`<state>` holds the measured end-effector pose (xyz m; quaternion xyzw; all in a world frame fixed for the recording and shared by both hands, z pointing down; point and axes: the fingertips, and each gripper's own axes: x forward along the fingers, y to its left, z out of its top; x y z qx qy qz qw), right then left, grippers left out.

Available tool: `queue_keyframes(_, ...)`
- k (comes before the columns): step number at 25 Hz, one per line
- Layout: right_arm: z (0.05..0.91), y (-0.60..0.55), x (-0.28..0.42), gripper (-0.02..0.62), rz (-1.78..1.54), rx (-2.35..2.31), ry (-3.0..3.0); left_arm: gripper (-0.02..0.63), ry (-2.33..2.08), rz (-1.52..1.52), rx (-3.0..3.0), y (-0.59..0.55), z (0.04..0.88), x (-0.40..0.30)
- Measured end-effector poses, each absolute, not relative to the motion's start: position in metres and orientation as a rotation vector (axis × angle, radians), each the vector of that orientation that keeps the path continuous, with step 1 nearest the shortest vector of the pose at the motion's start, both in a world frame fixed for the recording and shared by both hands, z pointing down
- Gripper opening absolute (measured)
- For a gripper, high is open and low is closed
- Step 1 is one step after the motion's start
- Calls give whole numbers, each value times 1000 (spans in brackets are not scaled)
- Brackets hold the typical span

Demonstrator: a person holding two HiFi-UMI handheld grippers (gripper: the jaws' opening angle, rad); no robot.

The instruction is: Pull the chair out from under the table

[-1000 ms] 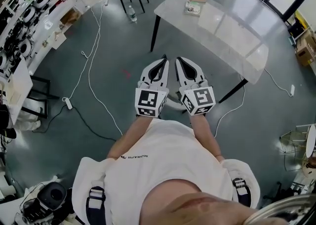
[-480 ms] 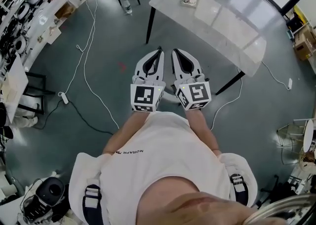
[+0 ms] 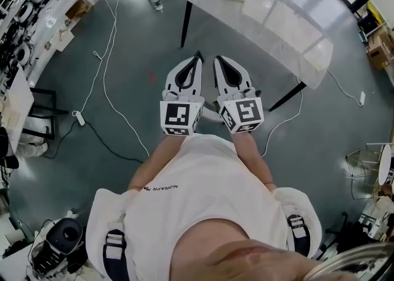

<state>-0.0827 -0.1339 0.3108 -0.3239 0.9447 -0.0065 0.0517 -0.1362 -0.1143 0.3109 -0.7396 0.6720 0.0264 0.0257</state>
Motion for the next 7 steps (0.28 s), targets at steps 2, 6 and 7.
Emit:
queue_keyframes(2, 312, -136, -83, 14, -24, -985, 2875, 5, 2088, 88, -2282, -116, 311, -138)
queue_keyframes(6, 311, -138, -83, 14, -25, -985, 2872, 5, 2097, 88, -2273, -117, 311, -140)
queue_keyframes(7, 310, -139, -83, 14, -23, -985, 2872, 5, 2098, 89, -2269, -118, 310, -141)
